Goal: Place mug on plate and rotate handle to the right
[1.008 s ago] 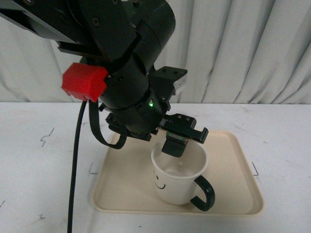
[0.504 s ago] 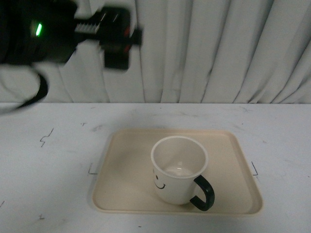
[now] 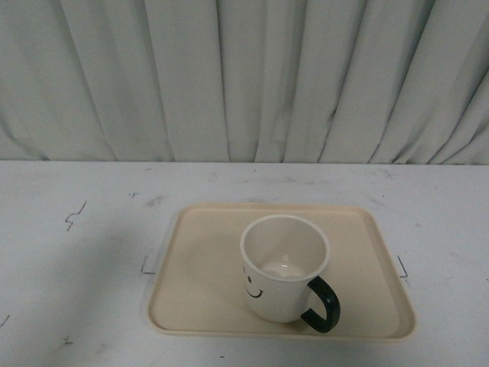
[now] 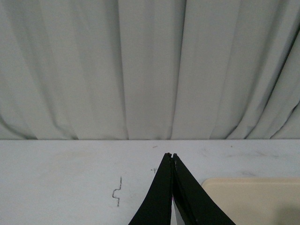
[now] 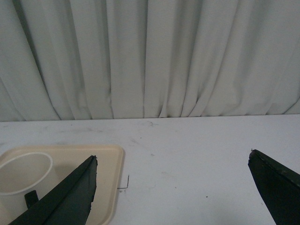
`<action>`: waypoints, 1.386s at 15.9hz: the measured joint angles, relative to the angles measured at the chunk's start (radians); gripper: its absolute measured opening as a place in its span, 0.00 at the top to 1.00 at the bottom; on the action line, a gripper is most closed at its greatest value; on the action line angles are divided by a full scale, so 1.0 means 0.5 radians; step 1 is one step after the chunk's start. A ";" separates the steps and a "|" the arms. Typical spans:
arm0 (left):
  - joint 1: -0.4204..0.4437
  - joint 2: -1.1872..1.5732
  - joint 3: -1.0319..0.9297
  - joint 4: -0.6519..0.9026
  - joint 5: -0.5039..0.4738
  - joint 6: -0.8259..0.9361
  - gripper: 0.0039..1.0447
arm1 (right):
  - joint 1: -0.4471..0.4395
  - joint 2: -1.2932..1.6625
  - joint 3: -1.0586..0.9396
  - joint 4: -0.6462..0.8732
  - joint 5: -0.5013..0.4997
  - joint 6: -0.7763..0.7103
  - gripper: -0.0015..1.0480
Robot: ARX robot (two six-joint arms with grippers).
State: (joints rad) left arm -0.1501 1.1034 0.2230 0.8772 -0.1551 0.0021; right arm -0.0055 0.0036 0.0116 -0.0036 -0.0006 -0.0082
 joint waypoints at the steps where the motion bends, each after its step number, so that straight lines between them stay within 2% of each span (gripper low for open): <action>1: 0.037 -0.106 -0.055 -0.025 0.027 0.000 0.99 | 0.000 0.000 0.000 0.000 0.000 0.001 0.06; 5: 0.134 -0.451 -0.246 -0.214 0.136 0.000 0.99 | 0.000 0.000 0.000 0.000 0.000 0.001 0.06; 7: 0.296 -0.604 -0.316 -0.284 0.296 0.001 0.99 | 0.000 0.000 0.000 0.000 0.001 0.001 0.06; 8: 0.307 -0.618 -0.380 -0.225 0.294 -0.002 0.99 | 0.000 0.000 0.000 0.000 0.001 0.001 0.06; 14: 0.299 -1.154 -0.429 -0.729 0.310 -0.002 0.99 | 0.000 0.000 0.000 0.000 0.000 0.001 0.06; 22: 0.299 -1.652 -0.429 -1.199 0.310 -0.002 0.99 | 0.000 0.000 0.000 0.000 0.001 0.001 0.06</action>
State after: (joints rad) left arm -0.0006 0.2775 0.0086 0.2775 -0.0002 0.0010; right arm -0.0055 0.0036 0.0116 -0.0036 -0.0002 -0.0078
